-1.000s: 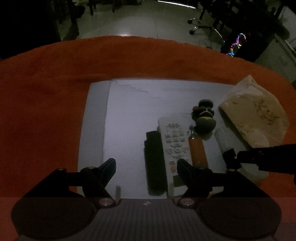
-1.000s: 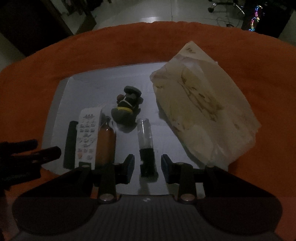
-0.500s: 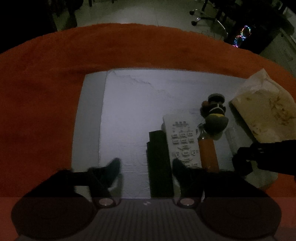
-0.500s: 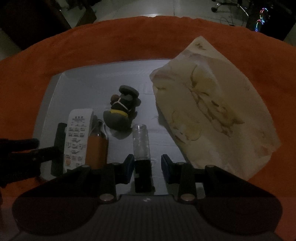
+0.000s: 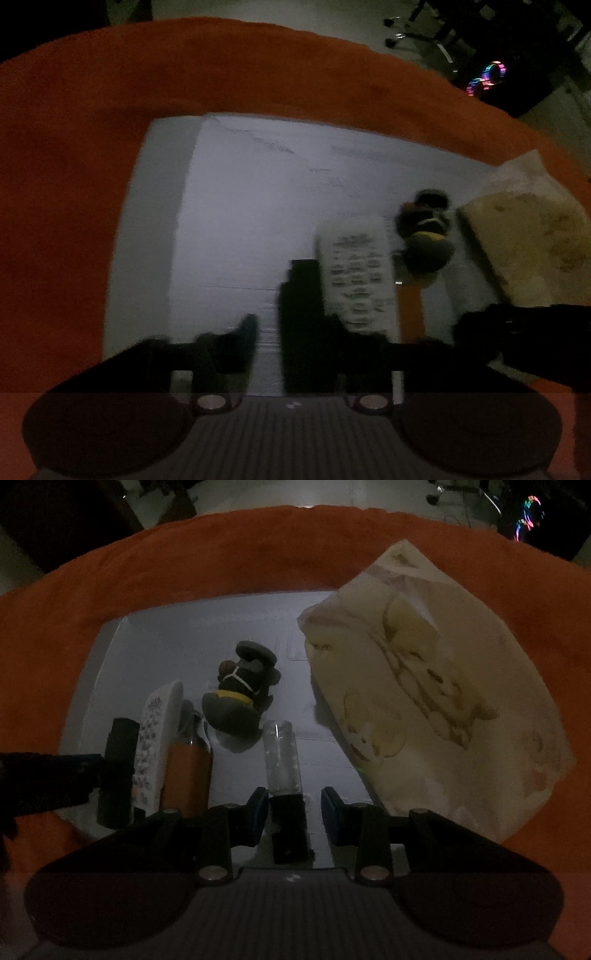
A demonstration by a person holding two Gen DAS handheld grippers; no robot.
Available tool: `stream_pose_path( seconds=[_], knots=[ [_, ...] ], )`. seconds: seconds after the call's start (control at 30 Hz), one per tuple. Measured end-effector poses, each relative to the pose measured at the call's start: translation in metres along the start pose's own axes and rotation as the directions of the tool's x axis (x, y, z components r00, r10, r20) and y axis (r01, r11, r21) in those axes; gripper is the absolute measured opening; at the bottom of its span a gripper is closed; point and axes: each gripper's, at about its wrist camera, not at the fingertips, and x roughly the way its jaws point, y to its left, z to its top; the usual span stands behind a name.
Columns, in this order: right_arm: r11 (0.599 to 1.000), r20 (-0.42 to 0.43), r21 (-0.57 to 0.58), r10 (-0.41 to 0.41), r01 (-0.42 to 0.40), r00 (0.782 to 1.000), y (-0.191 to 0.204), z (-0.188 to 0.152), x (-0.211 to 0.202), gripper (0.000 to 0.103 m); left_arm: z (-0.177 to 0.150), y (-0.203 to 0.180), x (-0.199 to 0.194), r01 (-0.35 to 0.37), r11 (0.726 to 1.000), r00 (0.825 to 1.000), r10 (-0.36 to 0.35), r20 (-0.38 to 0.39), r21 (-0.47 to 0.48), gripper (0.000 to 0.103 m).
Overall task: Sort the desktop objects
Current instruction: 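Grasp the black cylinder with the left tool while the right tool holds the clear tube, then lift the black cylinder with the left tool and carry it toward the box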
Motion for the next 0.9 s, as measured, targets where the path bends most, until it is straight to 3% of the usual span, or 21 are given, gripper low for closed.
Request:
stream_pose_path(
  seconds=[0.07, 0.57, 0.73, 0.9],
  knots=[
    [1.000, 0.006, -0.023, -0.021, 0.021, 1.000, 0.001, -0.002, 0.000, 0.025, 0.000, 0.000, 0.000, 0.006, 1.000, 1.000, -0.006, 0.005, 0.000, 0.022],
    [0.999, -0.021, 0.007, -0.054, 0.054, 0.998, -0.008, -0.011, -0.009, 0.022, -0.010, 0.018, -0.013, -0.081, 0.997, 0.997, 0.081, 0.009, -0.004, 0.022],
    [0.998, -0.036, 0.005, -0.063, 0.064, 0.997, -0.006, -0.010, -0.007, 0.025, -0.010, 0.020, -0.005, -0.086, 0.996, 0.995, 0.085, -0.047, -0.024, 0.035],
    [0.998, -0.035, 0.003, -0.065, 0.065, 0.997, -0.004, -0.005, -0.007, 0.038, -0.007, 0.022, -0.003, -0.064, 0.997, 0.997, 0.063, -0.037, -0.039, 0.041]
  ],
)
